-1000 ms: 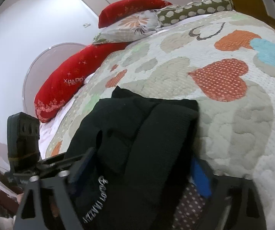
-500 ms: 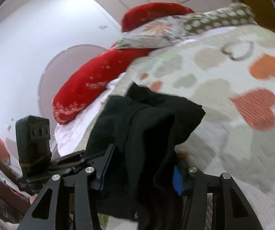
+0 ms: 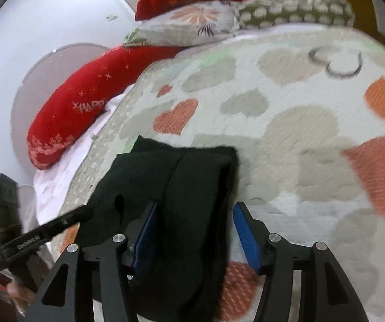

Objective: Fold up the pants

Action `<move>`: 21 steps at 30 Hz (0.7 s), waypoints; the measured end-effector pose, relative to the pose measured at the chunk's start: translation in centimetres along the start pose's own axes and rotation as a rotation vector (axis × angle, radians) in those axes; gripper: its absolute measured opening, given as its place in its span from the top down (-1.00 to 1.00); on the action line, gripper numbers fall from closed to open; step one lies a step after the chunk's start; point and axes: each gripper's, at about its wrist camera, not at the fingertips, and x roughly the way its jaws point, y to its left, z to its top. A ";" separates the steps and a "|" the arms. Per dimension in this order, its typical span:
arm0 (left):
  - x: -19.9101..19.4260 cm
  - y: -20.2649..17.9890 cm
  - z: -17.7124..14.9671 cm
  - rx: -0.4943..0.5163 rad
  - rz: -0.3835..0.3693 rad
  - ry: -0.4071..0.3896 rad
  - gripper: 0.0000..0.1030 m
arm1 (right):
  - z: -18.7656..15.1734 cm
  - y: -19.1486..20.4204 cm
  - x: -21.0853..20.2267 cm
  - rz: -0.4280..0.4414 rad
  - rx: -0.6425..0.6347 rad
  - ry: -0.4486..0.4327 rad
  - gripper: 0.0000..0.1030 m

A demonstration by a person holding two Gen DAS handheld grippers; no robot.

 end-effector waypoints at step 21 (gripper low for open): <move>1.8 -5.3 -3.7 0.146 0.130 -0.105 -0.14 | 2.7 4.3 4.4 0.018 -0.181 0.051 -0.09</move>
